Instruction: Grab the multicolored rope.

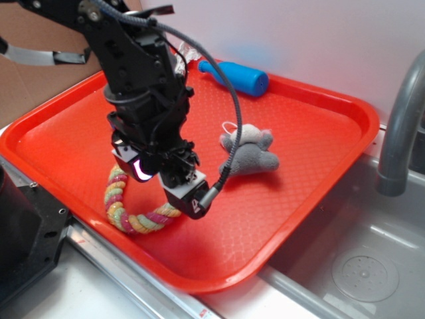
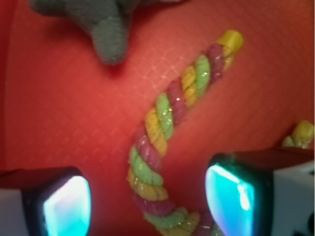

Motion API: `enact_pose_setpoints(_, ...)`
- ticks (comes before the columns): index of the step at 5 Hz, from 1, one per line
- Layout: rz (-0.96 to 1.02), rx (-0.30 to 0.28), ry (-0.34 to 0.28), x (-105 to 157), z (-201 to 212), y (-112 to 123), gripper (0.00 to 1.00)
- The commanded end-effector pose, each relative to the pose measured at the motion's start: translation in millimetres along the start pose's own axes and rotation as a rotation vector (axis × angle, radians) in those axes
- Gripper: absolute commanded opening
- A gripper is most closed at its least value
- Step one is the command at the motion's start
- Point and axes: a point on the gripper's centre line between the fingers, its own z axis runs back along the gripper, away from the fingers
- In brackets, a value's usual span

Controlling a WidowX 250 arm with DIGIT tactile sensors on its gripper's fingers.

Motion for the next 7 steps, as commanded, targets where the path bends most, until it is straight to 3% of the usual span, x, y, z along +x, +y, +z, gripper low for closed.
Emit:
enact_pose_setpoints(1,-0.044,-0.047,0.034,14.1,-27.0,-7.9,1.0)
enact_pose_setpoints(2,-0.064,-0.07,0.069,-5.5,-44.6,-15.3,1.0)
enact_pose_setpoints(3,-0.068,-0.072,0.099,-19.0,-56.3,-20.9,0.81)
enact_pose_setpoints(4,-0.056,-0.063,0.083,-5.5,-53.8,-17.0,0.0)
enact_pose_setpoints(7,-0.076,0.003,0.025,3.5,-0.3,-3.0,0.0)
